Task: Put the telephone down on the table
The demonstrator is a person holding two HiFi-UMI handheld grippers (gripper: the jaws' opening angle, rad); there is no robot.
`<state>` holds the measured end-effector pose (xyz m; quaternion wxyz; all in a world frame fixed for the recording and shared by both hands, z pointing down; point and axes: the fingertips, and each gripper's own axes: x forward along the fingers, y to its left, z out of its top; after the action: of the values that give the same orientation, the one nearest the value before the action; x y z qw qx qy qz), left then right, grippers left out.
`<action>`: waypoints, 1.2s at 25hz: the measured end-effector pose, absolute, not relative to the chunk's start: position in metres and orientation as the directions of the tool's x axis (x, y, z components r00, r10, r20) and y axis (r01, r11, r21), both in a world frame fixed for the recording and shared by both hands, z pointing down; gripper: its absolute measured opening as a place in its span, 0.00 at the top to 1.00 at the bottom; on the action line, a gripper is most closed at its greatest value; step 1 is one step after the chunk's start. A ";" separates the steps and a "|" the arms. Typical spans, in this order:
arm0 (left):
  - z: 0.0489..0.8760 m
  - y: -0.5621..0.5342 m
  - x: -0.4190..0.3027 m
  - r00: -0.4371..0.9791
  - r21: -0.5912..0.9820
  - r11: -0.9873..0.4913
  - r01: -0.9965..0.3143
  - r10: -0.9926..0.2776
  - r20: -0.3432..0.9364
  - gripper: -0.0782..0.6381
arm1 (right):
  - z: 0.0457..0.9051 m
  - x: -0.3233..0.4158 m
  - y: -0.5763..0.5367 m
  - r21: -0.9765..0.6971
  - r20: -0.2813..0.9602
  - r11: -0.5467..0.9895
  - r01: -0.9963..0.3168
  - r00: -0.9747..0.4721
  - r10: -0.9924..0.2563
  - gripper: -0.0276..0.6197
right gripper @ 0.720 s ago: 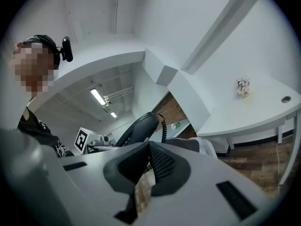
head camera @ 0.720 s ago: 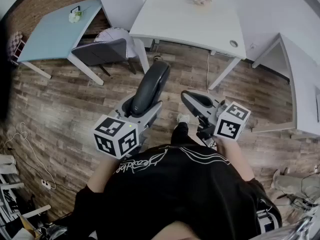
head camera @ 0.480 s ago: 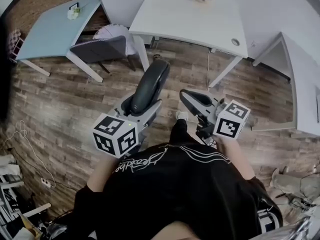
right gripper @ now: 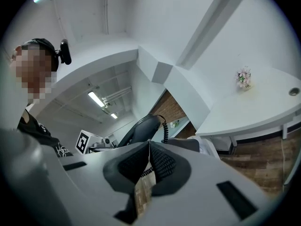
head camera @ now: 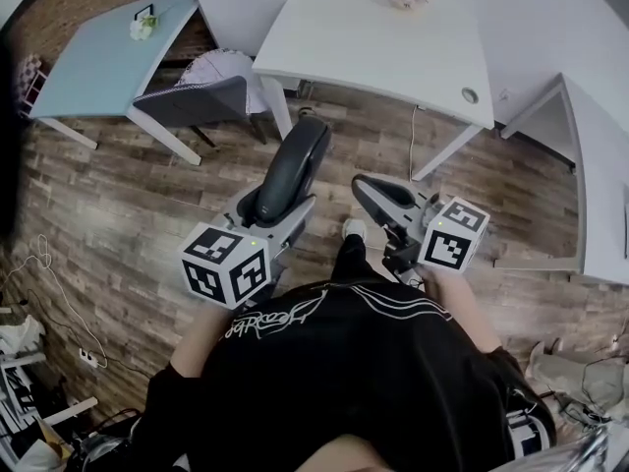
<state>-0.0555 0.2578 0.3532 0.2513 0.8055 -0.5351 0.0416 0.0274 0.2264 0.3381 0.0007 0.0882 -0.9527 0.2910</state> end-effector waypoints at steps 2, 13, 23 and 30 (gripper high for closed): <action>0.356 0.241 -0.060 0.412 0.366 -0.285 -0.886 -0.845 0.341 0.49 | 0.339 0.024 0.209 -0.556 0.056 0.814 -0.166 -0.985 -0.163 0.90; 0.377 0.112 -0.062 0.393 0.397 -0.236 -0.887 -0.837 0.382 0.49 | 0.356 0.026 0.074 -0.595 0.084 0.783 -0.182 -0.983 -0.165 0.90; 0.386 -0.012 -0.050 0.384 0.394 -0.217 -0.893 -0.823 0.418 0.49 | 0.360 0.040 -0.044 -0.609 0.089 0.772 -0.181 -0.983 -0.161 0.90; 0.389 -0.062 -0.070 0.354 0.391 -0.184 -0.902 -0.833 0.425 0.49 | 0.370 0.032 -0.095 -0.624 0.104 0.760 -0.183 -0.983 -0.151 0.90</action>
<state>-0.0698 -0.0624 0.3890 0.2972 0.7672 -0.5654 0.0578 0.0323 -0.0948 0.3699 0.0234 0.0891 -0.9378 0.3347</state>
